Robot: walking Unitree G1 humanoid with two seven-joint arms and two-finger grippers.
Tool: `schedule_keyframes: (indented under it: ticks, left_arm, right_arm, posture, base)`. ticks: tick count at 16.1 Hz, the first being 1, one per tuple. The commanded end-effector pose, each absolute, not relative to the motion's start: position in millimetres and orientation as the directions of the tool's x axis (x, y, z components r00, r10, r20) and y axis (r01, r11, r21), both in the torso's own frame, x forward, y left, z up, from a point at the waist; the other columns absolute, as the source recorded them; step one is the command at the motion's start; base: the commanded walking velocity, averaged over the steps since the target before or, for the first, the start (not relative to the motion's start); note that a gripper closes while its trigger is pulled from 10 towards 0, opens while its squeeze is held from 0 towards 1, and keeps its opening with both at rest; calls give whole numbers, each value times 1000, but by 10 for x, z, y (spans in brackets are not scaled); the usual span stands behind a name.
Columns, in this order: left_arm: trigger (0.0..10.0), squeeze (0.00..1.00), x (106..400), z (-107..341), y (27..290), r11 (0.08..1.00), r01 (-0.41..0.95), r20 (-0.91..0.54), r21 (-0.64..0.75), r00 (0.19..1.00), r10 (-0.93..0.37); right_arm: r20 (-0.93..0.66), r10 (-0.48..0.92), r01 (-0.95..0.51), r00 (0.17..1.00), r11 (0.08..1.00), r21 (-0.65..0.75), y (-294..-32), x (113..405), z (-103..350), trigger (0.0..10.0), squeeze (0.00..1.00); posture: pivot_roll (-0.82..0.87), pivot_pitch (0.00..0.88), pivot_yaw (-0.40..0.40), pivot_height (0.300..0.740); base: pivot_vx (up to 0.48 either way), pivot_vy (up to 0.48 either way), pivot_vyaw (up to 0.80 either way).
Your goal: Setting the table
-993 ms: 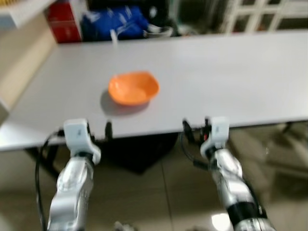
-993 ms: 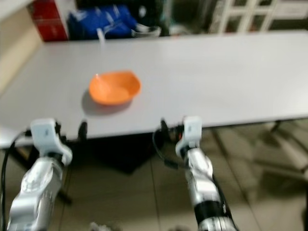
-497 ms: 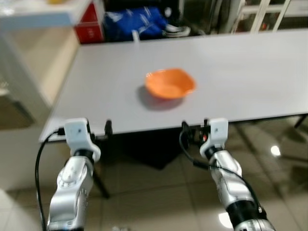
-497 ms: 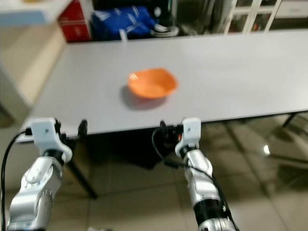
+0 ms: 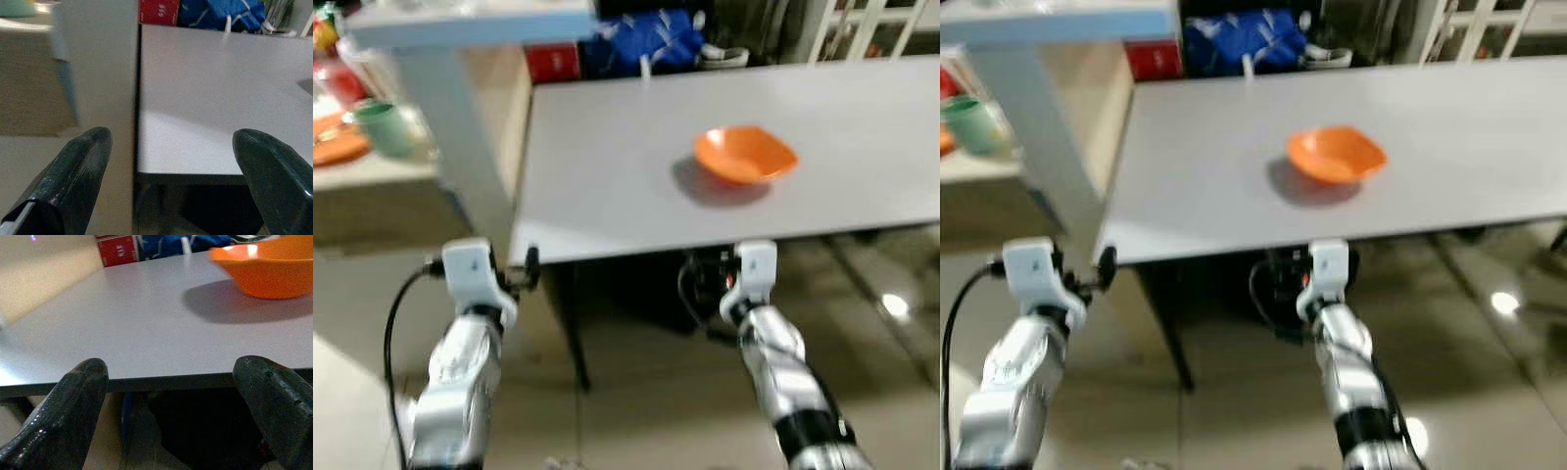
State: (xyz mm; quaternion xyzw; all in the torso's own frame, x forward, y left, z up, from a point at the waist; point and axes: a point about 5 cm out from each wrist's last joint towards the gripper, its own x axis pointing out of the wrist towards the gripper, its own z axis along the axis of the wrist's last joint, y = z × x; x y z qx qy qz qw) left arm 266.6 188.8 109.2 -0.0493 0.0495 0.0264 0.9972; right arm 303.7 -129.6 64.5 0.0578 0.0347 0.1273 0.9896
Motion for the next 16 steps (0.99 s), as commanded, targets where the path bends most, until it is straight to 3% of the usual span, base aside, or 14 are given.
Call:
schedule_keyframes:
  ticks: [1, 8, 10, 13, 14, 15, 16]
  left_arm:
    - [10000, 0, 2650, 1079, 1964, 992, -86, -110, -88, 991, 76]
    - [10000, 0, 2670, 1090, 1976, 992, -101, -107, -80, 990, 92]
    - [10000, 0, 2669, 1086, 1989, 992, -104, -109, -76, 989, 96]
    - [10000, 0, 2677, 1097, 1998, 992, -108, -105, -70, 989, 100]
    - [10000, 0, 2681, 1100, 2004, 992, -108, -105, -68, 989, 100]
    - [10000, 0, 2682, 1103, 2007, 992, -108, -105, -67, 989, 100]
    - [10000, 0, 2675, 1111, 2039, 992, -123, -98, -34, 988, 119]
  right_arm:
    - [-38, 282, -275, 959, 953, 129, -1205, 3061, 691, 10000, 0]
    - [-41, 289, -282, 956, 951, 126, -1187, 3059, 683, 10000, 0]
    - [-62, 258, -256, 964, 966, 25, -1207, 3087, 682, 10000, 0]
    - [-100, 255, -252, 962, 967, 36, -1171, 3129, 664, 10000, 0]
    - [-92, 260, -254, 961, 964, 72, -1169, 3127, 662, 10000, 1000]
    - [-86, 264, -255, 961, 962, 99, -1169, 3125, 661, 10000, 1000]
    - [-91, 277, -275, 956, 961, 39, -1136, 3113, 667, 10000, 1000]
  posture:
    - [-57, 0, 50, 740]
    - [-54, 2, 48, 740]
    - [-51, 2, 47, 740]
    - [-42, 3, 47, 740]
    - [-40, 3, 47, 740]
    - [-39, 3, 47, 740]
    - [-35, 3, 46, 740]
  base:
    - [0, 480, 0]
    - [0, 480, 0]
    - [0, 480, 0]
    - [0, 480, 0]
    - [0, 480, 0]
    - [0, 480, 0]
    - [0, 330, 0]
